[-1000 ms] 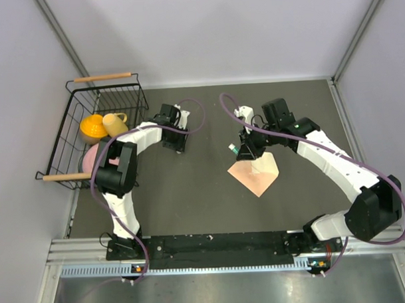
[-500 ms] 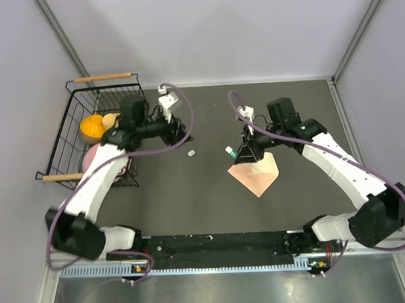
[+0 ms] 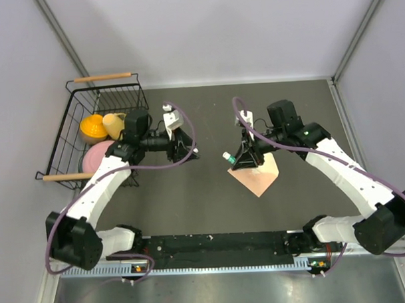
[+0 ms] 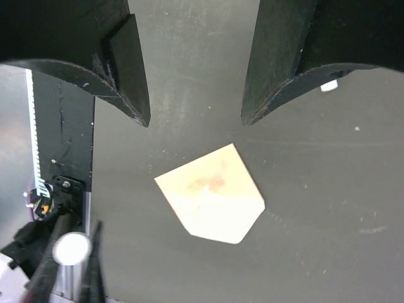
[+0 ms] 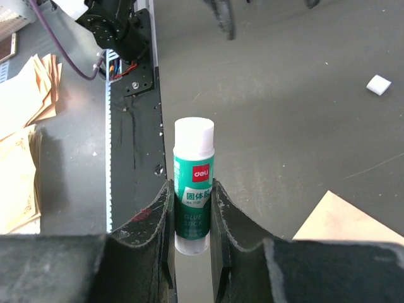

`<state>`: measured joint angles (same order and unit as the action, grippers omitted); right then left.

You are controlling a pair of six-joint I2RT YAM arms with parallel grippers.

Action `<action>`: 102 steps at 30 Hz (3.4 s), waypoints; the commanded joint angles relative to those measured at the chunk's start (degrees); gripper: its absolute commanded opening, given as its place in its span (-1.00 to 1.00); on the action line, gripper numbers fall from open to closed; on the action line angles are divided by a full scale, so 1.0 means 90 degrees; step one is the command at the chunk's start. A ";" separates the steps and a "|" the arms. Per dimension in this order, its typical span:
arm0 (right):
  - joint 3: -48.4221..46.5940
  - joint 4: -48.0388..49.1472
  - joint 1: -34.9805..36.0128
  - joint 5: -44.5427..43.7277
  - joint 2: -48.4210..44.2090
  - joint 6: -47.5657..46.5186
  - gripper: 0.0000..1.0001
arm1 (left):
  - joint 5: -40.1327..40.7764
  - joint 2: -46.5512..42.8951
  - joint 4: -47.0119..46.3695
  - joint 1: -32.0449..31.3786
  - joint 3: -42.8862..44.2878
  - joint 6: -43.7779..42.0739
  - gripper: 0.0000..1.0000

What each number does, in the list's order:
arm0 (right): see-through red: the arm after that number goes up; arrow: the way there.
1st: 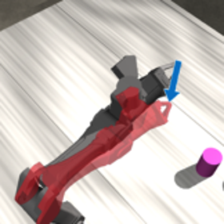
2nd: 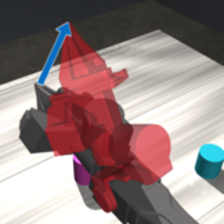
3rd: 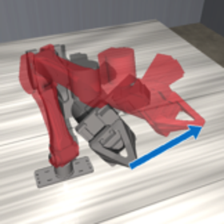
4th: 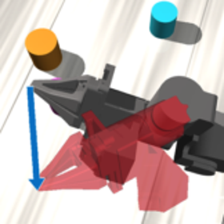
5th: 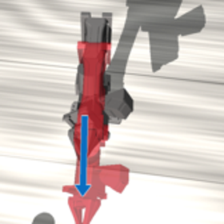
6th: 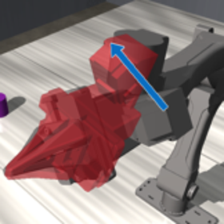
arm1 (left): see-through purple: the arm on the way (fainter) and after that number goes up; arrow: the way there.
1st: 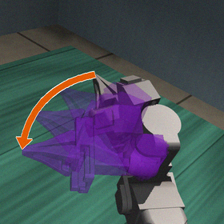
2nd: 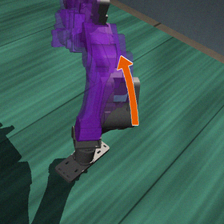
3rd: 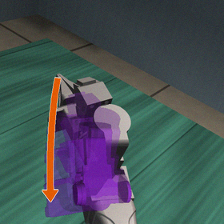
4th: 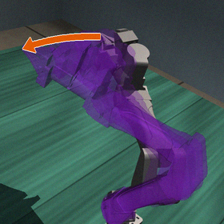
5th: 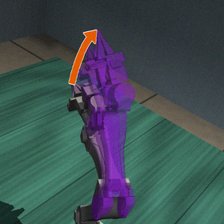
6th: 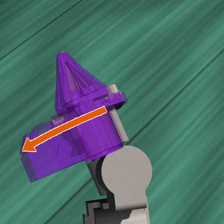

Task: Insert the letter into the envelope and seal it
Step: Unscrew the solid glue.

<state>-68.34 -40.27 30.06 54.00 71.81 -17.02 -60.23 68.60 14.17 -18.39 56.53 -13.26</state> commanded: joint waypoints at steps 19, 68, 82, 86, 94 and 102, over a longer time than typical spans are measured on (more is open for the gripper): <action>0.0112 0.0090 0.0566 0.0455 -0.0352 -0.0619 -0.92 | -0.1511 -0.0219 -0.1057 -0.1384 0.0242 -0.0156 0.32; -0.0278 -0.0115 0.1103 0.0690 0.0156 -0.0307 -0.90 | -0.0642 0.0112 0.1071 -0.2419 0.1042 -0.1867 -1.00; -0.0309 0.4148 -0.0235 0.0381 -0.0176 0.4075 -1.00 | -0.0391 -0.0863 -0.5634 -0.0261 -0.1192 0.5435 0.54; -0.0093 0.6802 -0.0186 -0.0062 -0.0109 0.5959 -1.00 | 0.0079 -0.0679 -0.6730 -0.0640 -0.1497 0.6198 0.50; 0.0317 0.8761 0.0341 0.0172 0.0009 0.7389 -1.00 | 0.0110 0.0298 -0.9316 -0.1100 -0.1107 0.8299 0.40; 0.0581 0.9396 0.0683 0.0426 0.0000 0.7535 -1.00 | -0.0056 0.0279 -1.0051 -0.1579 -0.0842 0.8689 0.29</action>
<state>-62.98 36.58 35.33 56.36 72.38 48.60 -60.51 72.25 -67.29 -31.75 46.02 60.82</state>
